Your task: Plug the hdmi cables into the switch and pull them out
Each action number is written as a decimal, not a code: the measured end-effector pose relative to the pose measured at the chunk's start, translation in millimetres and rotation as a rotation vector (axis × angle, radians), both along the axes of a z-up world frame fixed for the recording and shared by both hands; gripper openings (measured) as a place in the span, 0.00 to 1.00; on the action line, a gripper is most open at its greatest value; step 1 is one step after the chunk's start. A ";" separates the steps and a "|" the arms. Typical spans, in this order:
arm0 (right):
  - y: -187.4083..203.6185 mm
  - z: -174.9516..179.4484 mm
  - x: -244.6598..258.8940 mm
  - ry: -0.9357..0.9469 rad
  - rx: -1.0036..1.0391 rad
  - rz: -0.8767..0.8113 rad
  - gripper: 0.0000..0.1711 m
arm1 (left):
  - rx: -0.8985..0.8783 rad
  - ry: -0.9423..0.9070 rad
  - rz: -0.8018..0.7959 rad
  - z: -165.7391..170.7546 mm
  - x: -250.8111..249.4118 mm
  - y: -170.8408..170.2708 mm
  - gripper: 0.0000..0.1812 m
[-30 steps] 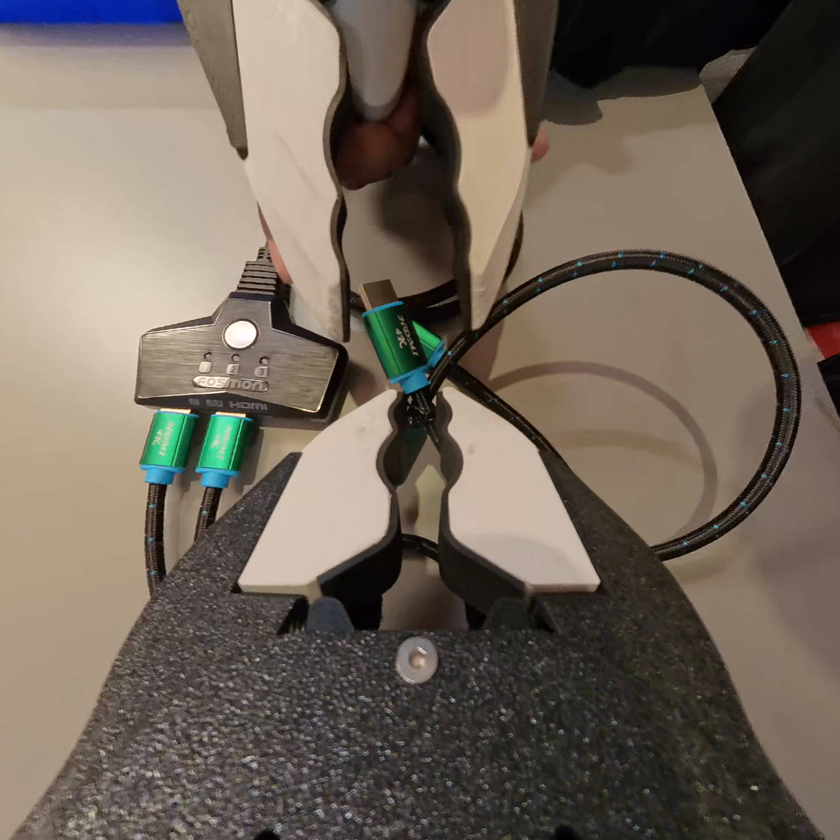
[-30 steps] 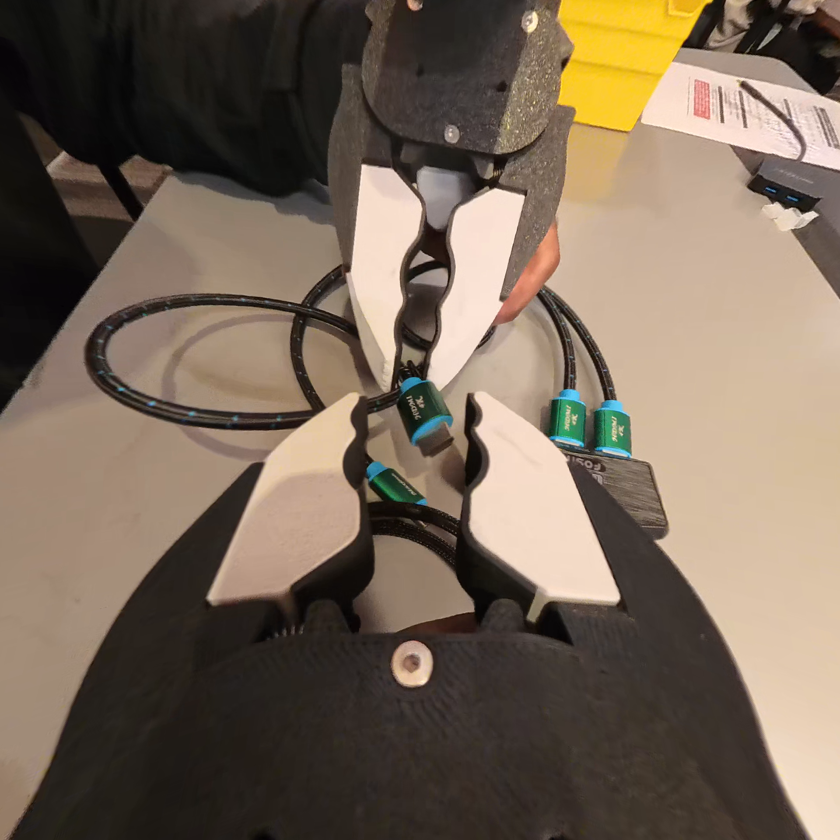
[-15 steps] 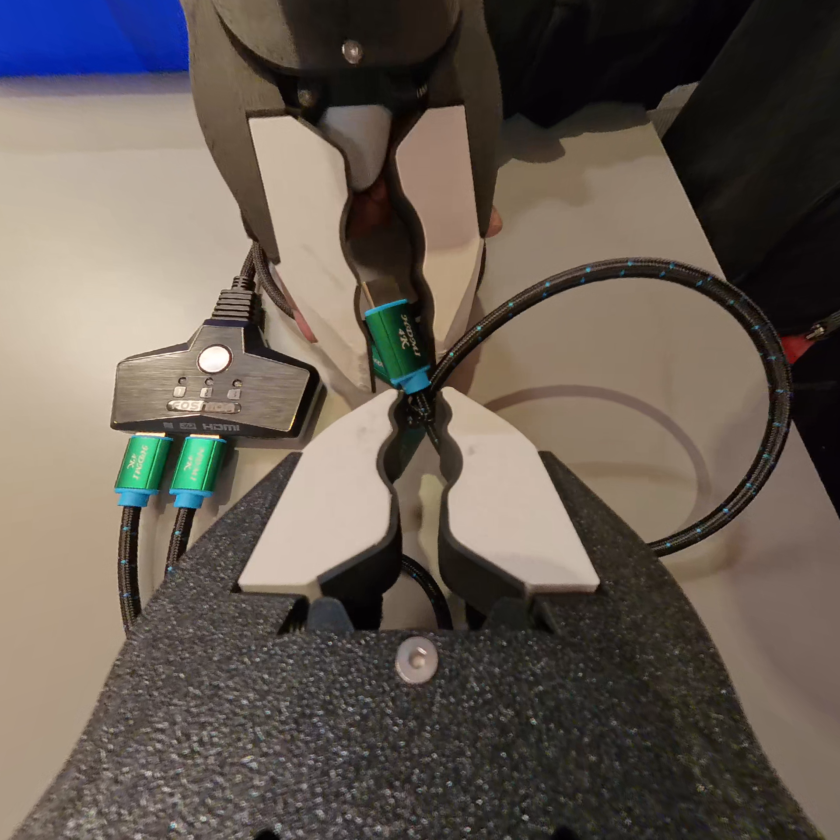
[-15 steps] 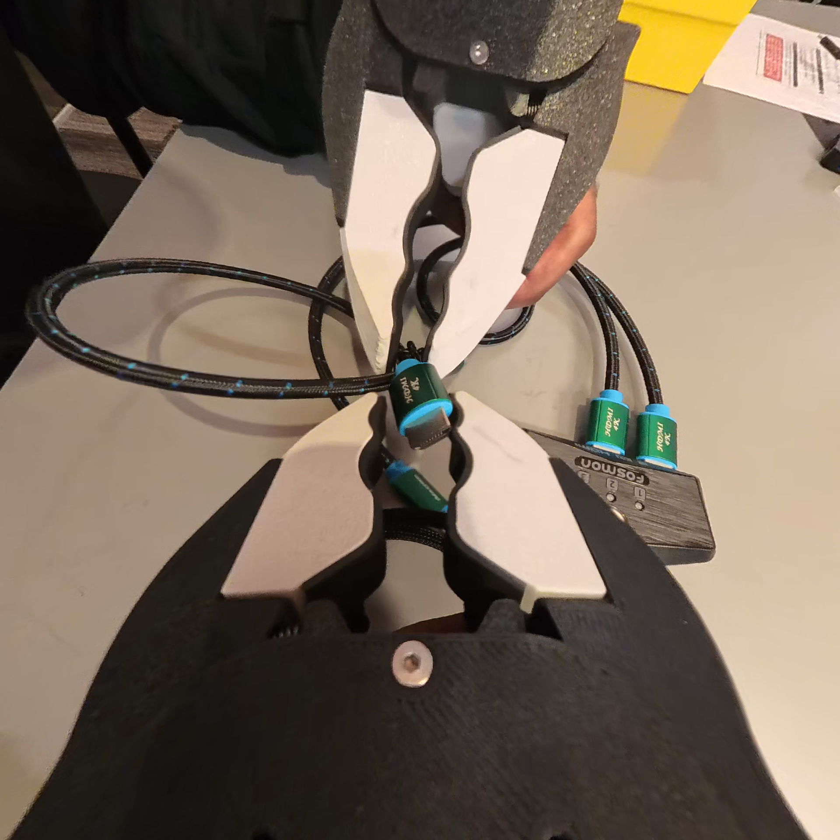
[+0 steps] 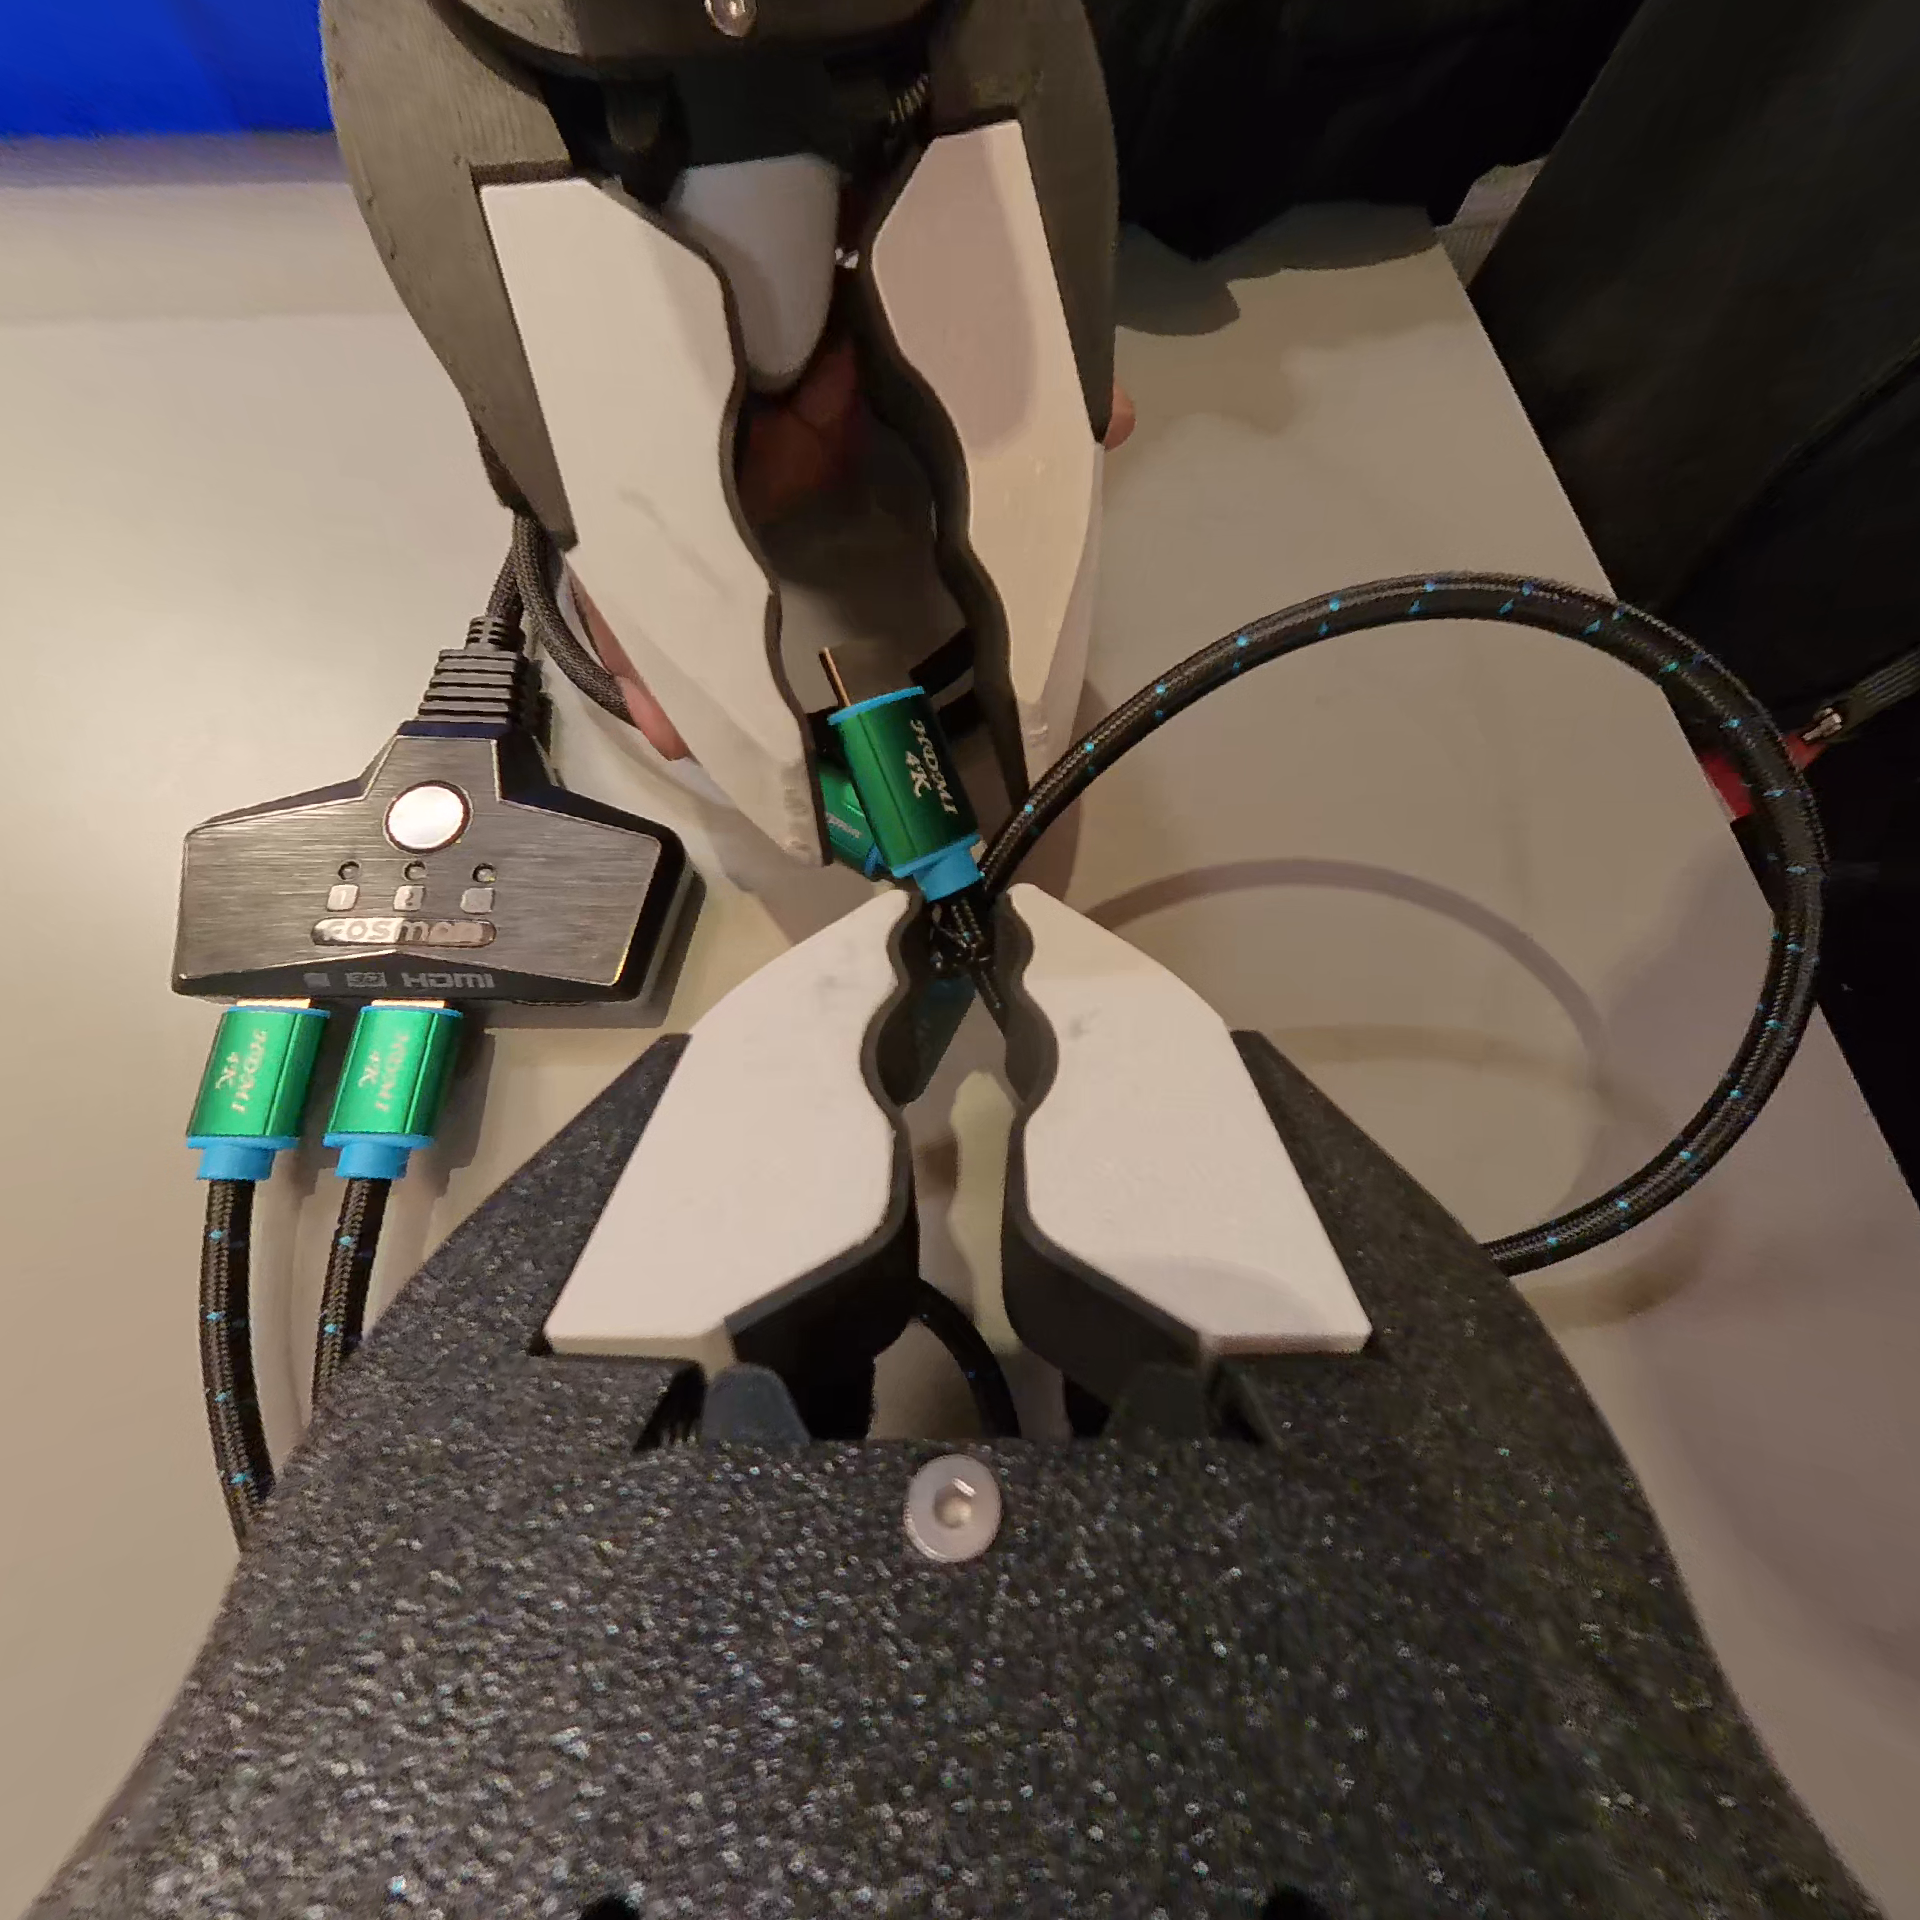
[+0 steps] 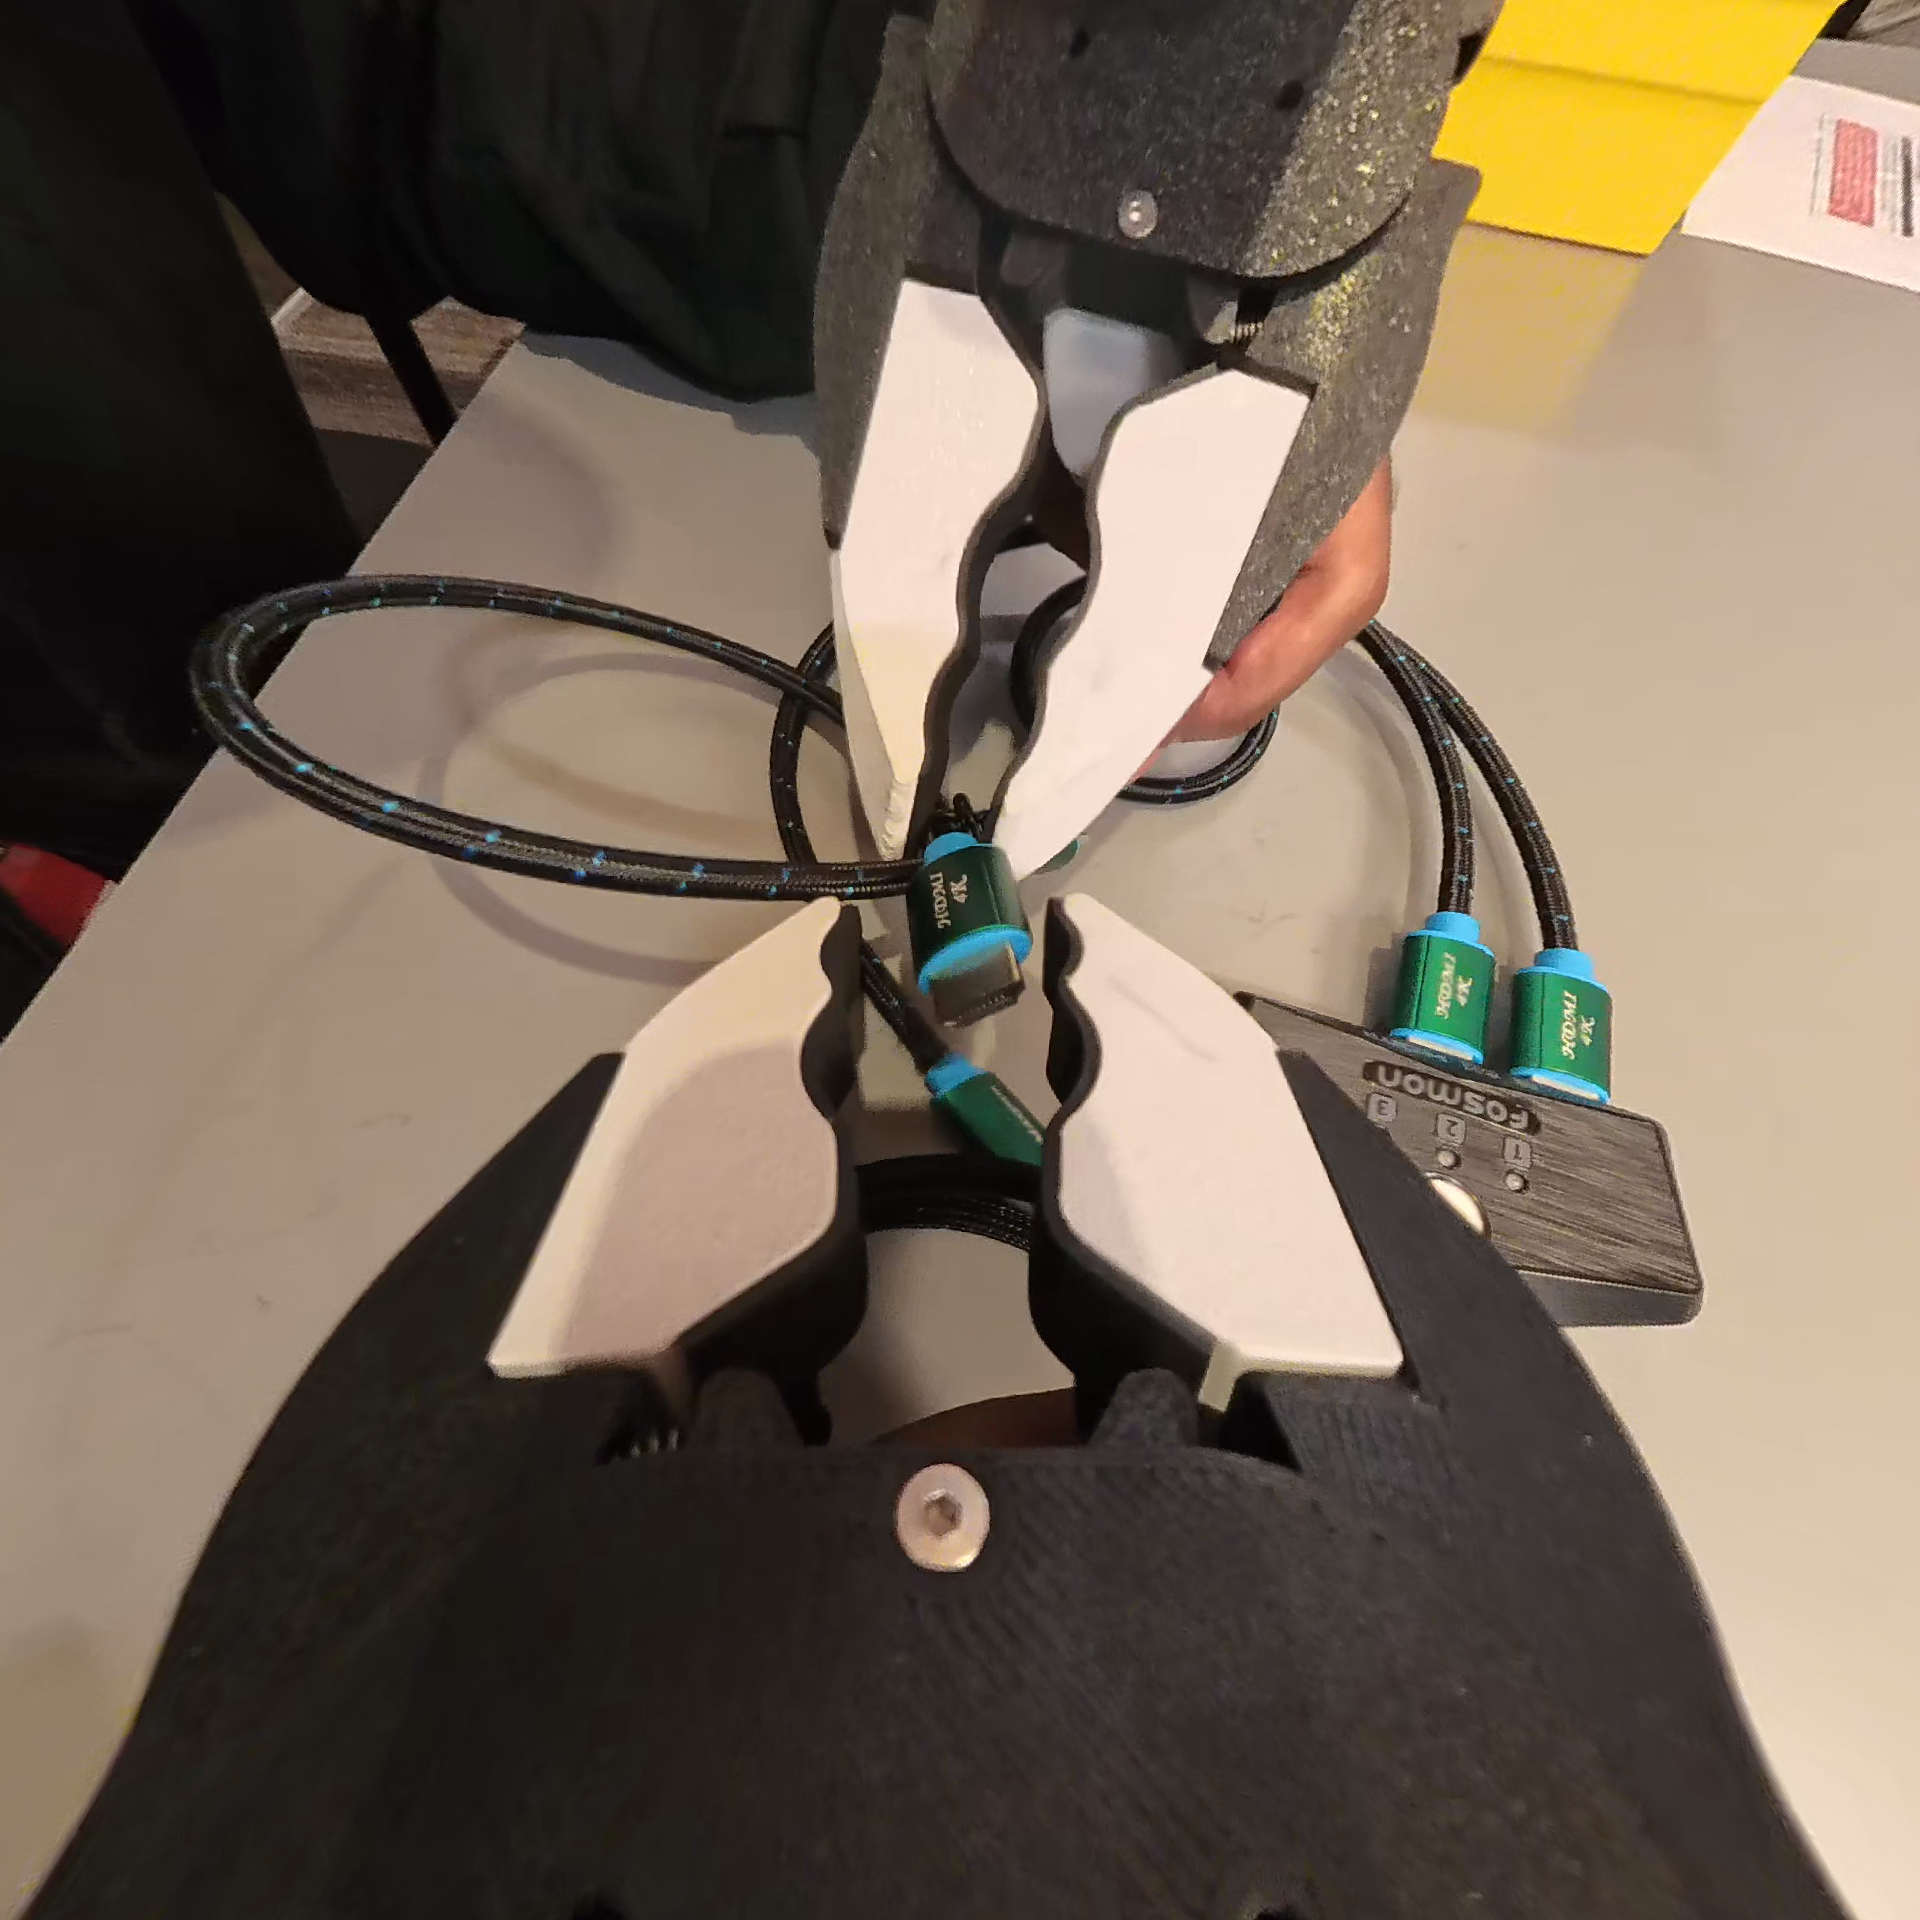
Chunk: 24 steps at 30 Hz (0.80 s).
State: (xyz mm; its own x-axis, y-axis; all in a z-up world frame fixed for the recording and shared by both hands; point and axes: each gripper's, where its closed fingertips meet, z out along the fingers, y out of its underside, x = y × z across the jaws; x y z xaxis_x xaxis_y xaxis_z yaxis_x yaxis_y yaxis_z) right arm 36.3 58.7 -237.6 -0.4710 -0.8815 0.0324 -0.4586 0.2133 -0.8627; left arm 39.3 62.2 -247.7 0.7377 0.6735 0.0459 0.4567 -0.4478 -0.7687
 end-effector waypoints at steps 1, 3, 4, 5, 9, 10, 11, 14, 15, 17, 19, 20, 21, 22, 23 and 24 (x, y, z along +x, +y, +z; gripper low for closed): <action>0.5 -0.3 0.5 0.005 -0.005 0.004 0.20 | 0.002 -0.002 -0.003 -0.6 0.3 0.4 0.06; -0.4 0.1 0.3 0.012 -0.020 0.000 0.21 | 0.003 -0.005 -0.006 -0.9 0.7 0.7 0.06; -1.1 1.0 -0.2 0.012 -0.026 -0.005 0.21 | 0.005 -0.003 -0.007 -0.4 0.8 0.9 0.06; -1.7 2.3 -0.9 0.009 -0.033 -0.010 0.21 | 0.008 -0.001 -0.009 0.1 1.1 1.1 0.06; -2.1 9.5 -3.0 -0.038 -0.031 -0.020 0.20 | -0.011 0.000 -0.011 -1.7 1.6 0.3 0.06; -1.8 9.4 -3.1 -0.042 -0.025 -0.019 0.19 | -0.013 0.001 -0.015 -2.0 1.9 1.0 0.06; -1.6 8.1 -2.8 -0.038 -0.021 -0.018 0.19 | -0.013 0.002 -0.019 -2.0 1.9 1.8 0.06; 0.2 0.5 0.5 0.001 -0.009 -0.003 0.16 | -0.015 0.011 -0.025 -1.1 1.5 3.8 0.06; 1.0 -2.3 1.5 0.016 -0.002 0.001 0.13 | -0.015 0.013 -0.027 -0.8 1.6 4.2 0.06; 1.1 -5.2 1.7 0.044 0.004 0.003 0.11 | -0.028 0.011 -0.024 -2.5 1.5 2.7 0.06; -0.7 -4.1 -0.9 0.063 -0.010 -0.007 0.11 | -0.014 0.009 -0.004 -1.0 0.0 0.8 0.06; -2.3 -2.9 -3.1 0.071 -0.019 -0.017 0.11 | -0.005 0.007 0.009 0.4 -1.0 -0.9 0.06; -3.6 -1.3 -5.3 0.077 -0.028 -0.028 0.10 | 0.002 0.013 0.023 2.3 -2.2 -3.3 0.06; -4.6 0.7 -7.4 0.079 -0.036 -0.037 0.10 | 0.006 0.013 0.031 3.3 -2.5 -5.7 0.06; -5.4 2.3 -9.8 0.081 -0.042 -0.046 0.10 | 0.006 0.008 0.038 3.3 -2.1 -8.2 0.06; -6.3 3.4 -12.6 0.082 -0.046 -0.056 0.10 | 0.005 0.005 0.047 3.2 -1.8 -11.0 0.06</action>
State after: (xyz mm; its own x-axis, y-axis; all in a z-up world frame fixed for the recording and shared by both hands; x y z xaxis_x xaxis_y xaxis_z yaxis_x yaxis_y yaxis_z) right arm 23.7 52.4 -234.2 -0.5135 -0.8507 0.1123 -0.5162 0.2018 -0.8324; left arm 37.4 51.1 -244.5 0.7054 0.7073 0.0458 0.4730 -0.4216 -0.7736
